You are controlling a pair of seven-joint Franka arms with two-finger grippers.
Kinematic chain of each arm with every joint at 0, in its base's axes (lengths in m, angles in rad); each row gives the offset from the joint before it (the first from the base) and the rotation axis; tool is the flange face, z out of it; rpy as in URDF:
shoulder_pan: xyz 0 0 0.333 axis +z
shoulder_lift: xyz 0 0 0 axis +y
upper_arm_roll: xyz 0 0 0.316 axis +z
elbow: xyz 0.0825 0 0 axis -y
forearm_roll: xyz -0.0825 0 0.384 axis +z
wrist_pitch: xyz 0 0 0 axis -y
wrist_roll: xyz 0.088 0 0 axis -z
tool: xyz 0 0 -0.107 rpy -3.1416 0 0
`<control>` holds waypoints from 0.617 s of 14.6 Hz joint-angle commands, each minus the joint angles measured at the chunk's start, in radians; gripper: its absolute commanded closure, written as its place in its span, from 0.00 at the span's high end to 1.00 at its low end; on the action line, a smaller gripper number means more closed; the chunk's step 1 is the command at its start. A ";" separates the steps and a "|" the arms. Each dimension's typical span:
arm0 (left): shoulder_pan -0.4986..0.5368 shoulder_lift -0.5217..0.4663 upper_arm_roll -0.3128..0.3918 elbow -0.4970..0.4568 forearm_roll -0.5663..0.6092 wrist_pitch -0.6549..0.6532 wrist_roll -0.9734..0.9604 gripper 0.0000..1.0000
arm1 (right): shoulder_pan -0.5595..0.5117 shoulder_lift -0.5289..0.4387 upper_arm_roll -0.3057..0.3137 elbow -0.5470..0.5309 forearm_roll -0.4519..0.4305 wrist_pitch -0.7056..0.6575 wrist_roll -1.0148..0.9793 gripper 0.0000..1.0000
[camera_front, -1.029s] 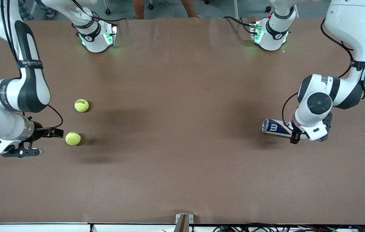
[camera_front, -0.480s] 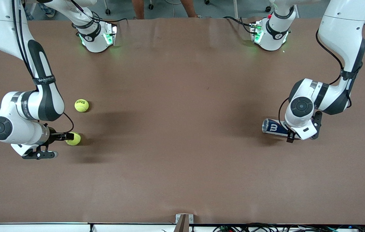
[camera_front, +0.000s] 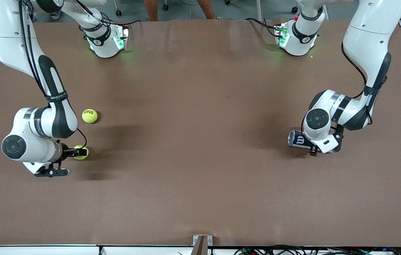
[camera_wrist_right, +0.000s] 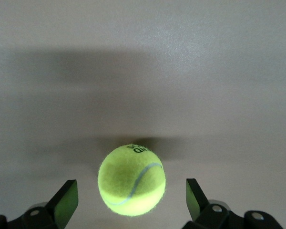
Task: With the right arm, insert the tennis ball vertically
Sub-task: 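Grasp the tennis ball with the right gripper while the left gripper grasps the can, then lift the can upright with the left gripper while the right gripper lifts the ball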
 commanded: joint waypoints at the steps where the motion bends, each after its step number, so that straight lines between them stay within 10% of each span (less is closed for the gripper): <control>1: -0.002 -0.003 0.001 0.002 0.023 0.008 -0.029 0.64 | -0.010 0.020 0.007 -0.002 0.009 0.013 0.006 1.00; 9: 0.013 0.000 -0.054 0.047 -0.074 -0.003 0.075 0.62 | -0.015 0.051 0.007 -0.002 0.027 0.030 0.003 1.00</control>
